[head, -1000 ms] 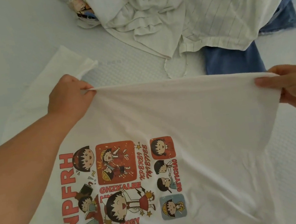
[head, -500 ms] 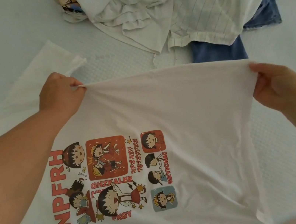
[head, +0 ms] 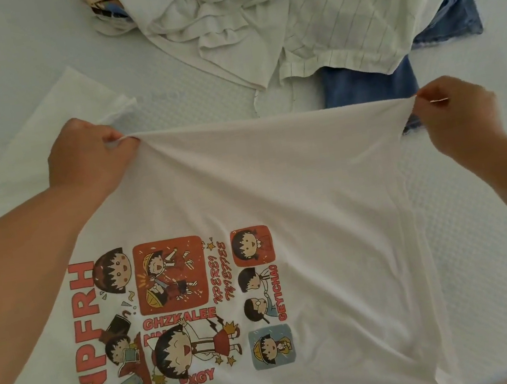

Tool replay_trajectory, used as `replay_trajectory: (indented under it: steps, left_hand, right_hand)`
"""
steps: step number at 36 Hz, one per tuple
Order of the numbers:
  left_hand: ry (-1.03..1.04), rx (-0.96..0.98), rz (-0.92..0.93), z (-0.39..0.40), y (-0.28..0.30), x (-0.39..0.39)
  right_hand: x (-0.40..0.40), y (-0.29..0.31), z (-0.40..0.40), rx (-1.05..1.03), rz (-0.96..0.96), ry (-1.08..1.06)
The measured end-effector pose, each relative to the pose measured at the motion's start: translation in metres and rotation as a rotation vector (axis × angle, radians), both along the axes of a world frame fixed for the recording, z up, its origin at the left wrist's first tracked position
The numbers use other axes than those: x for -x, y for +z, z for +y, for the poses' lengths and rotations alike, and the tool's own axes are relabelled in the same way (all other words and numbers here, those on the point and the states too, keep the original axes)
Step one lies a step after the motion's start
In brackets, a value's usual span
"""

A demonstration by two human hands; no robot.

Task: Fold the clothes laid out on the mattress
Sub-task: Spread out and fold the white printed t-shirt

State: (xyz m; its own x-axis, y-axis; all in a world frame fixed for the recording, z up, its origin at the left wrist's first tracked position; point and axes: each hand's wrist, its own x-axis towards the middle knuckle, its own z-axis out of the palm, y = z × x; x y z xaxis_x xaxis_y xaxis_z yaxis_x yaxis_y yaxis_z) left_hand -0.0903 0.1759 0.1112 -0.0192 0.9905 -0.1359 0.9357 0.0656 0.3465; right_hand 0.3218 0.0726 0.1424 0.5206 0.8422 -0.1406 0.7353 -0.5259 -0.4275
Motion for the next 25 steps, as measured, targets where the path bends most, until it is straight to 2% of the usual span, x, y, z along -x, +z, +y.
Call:
replay_trajectory:
  steps: [7,13,19,23,25]
  left_hand:
    - [0.063,0.007,0.033,0.013,-0.021,-0.011]
    - [0.051,0.001,0.167,0.026,-0.054,-0.019]
    - [-0.041,0.013,0.369,0.029,-0.064,-0.021]
    - [-0.167,0.093,0.51,0.035,-0.056,-0.015]
    - [-0.189,0.142,0.543,0.04,-0.052,-0.013]
  right_hand:
    - [-0.015,-0.017,0.036,-0.098,0.5,-0.439]
    - [-0.012,-0.055,0.067,0.067,0.595,-0.599]
    - [-0.009,-0.066,0.068,-0.001,0.783,-0.557]
    - [-0.019,-0.065,0.069,0.27,0.84,-0.338]
    - [-0.023,-0.064,0.07,0.404,0.801,-0.259]
